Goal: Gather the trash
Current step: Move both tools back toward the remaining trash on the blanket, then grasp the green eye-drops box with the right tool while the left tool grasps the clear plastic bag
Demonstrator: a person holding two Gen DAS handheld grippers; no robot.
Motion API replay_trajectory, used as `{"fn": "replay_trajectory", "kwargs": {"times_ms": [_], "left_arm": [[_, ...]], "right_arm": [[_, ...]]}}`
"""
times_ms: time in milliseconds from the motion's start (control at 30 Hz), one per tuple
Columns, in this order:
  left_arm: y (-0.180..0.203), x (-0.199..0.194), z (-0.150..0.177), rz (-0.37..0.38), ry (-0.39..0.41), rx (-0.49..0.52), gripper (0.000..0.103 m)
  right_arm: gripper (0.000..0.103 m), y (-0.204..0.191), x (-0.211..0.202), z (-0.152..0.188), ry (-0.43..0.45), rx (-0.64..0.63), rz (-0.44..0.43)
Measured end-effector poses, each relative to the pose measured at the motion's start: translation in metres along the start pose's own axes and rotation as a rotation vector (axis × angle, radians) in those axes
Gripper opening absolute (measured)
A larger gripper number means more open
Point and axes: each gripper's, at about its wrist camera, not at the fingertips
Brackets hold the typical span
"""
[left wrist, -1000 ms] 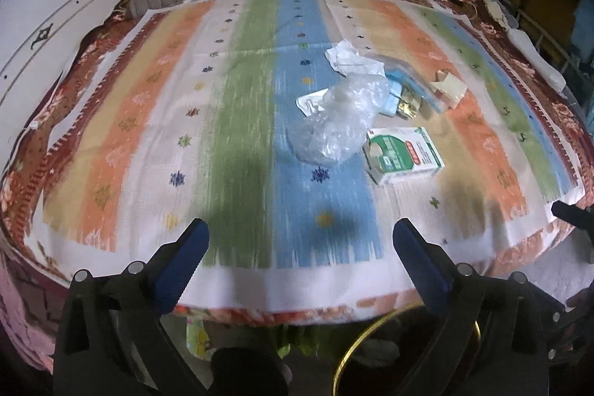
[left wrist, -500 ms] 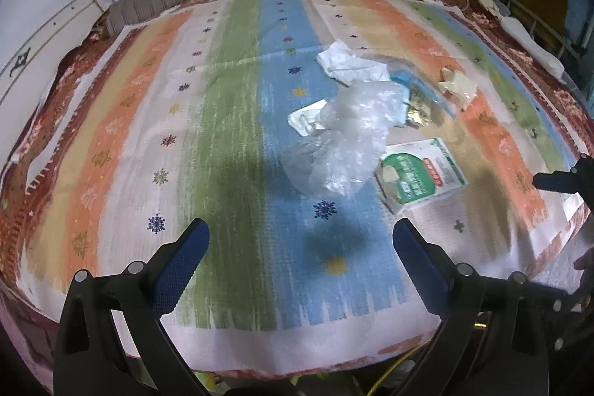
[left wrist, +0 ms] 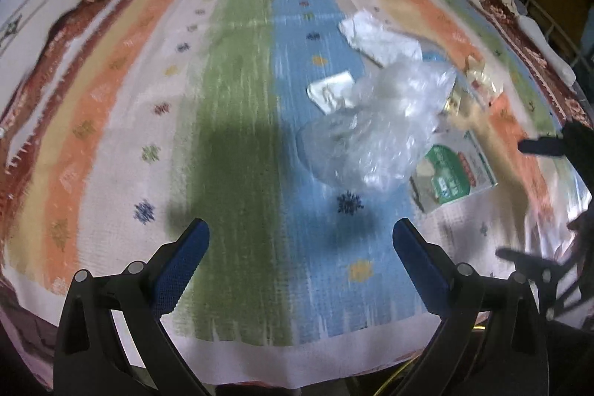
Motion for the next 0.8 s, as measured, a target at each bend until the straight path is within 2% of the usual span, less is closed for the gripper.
{"fn": "replay_trajectory", "kwargs": {"times_ms": [100, 167, 267, 400, 667, 800], "left_arm": [[-0.003, 0.003, -0.002, 0.015, -0.010, 0.013, 0.097], [-0.011, 0.003, -0.004, 0.041, -0.007, -0.036, 0.097], [-0.022, 0.005, -0.004, 0.074, -0.009, -0.106, 0.097], [-0.025, 0.009, -0.003, 0.120, -0.011, -0.131, 0.097], [-0.030, 0.017, -0.006, 0.141, 0.002, -0.160, 0.096], [-0.021, 0.014, -0.012, 0.202, 0.036, -0.115, 0.096]], "right_arm": [[0.094, 0.006, 0.015, -0.007, -0.053, -0.010, -0.058], [0.094, 0.007, 0.023, -0.012, -0.085, -0.022, -0.097], [0.094, 0.003, 0.035, -0.018, -0.113, -0.122, -0.077], [0.094, 0.010, 0.044, -0.028, -0.105, -0.174, -0.083], [0.094, 0.008, 0.076, -0.040, -0.122, -0.246, -0.120], [0.094, 0.015, 0.085, -0.031, -0.121, -0.182, -0.184]]}}
Point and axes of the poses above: each gripper's, at about its wrist camera, not at the fingertips, and x roughly the way its jaws point, y to its right, z to its underside, and after that the axes turned 8 degrees about z, right-handed
